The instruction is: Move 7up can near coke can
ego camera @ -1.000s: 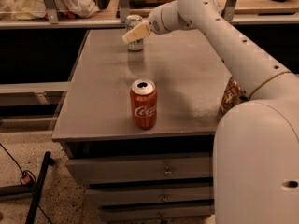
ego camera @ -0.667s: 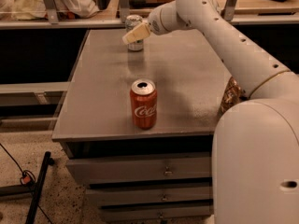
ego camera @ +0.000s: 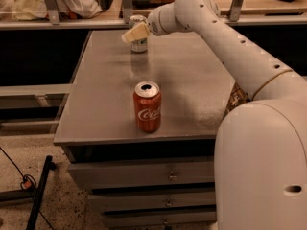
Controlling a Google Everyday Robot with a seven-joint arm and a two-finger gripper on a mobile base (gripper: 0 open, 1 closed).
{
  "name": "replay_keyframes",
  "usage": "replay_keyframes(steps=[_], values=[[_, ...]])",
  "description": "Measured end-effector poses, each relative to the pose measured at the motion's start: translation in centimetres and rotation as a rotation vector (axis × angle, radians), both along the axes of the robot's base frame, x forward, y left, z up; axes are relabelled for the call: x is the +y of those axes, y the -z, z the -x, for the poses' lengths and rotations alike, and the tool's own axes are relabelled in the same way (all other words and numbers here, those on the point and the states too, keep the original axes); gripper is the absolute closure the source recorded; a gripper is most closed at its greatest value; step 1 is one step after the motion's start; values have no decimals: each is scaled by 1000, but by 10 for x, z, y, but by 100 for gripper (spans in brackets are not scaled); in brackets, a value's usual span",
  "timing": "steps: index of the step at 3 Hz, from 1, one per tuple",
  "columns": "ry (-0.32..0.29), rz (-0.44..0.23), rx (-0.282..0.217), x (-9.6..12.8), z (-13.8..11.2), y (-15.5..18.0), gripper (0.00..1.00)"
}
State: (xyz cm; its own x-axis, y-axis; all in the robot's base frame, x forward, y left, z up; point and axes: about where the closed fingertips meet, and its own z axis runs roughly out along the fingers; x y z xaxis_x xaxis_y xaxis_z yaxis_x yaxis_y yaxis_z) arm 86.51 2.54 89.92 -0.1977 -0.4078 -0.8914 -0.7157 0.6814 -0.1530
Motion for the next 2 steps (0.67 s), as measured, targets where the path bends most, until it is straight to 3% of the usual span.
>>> replay_keyframes(steps=[1, 2], values=[[2, -2, -1, 4, -3, 1, 0], [-6, -7, 1, 10, -4, 2, 18]])
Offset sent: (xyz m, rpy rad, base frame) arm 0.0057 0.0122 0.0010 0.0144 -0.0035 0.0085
